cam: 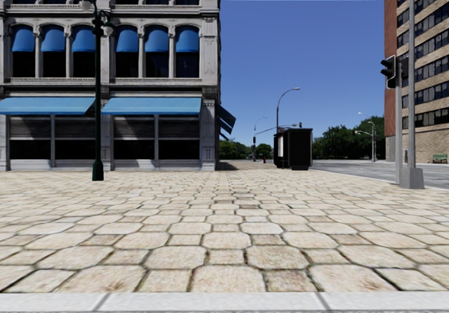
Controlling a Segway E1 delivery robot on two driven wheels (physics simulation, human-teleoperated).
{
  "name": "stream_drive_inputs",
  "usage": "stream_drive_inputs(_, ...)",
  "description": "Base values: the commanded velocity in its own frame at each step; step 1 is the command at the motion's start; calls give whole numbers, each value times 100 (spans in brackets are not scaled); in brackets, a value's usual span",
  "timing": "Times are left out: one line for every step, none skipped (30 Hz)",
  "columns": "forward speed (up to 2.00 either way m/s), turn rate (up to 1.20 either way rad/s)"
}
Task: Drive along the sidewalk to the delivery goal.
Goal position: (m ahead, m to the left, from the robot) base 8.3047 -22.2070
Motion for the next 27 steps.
stream_drive_inputs(200,0)
stream_drive_inputs(200,0)
stream_drive_inputs(200,0)
stream_drive_inputs(200,0)
stream_drive_inputs(200,0)
stream_drive_inputs(200,0)
stream_drive_inputs(200,-6)
stream_drive_inputs(200,-17)
stream_drive_inputs(200,-20)
stream_drive_inputs(200,-20)
stream_drive_inputs(200,-21)
stream_drive_inputs(200,-21)
stream_drive_inputs(200,-21)
stream_drive_inputs(200,-21)
stream_drive_inputs(200,-21)
stream_drive_inputs(200,-15)
stream_drive_inputs(200,0)
stream_drive_inputs(200,0)
stream_drive_inputs(200,0)
stream_drive_inputs(200,0)
stream_drive_inputs(200,0)
stream_drive_inputs(200,0)
stream_drive_inputs(200,0)
stream_drive_inputs(200,0)
stream_drive_inputs(200,-5)
stream_drive_inputs(200,-5)
stream_drive_inputs(200,-27)
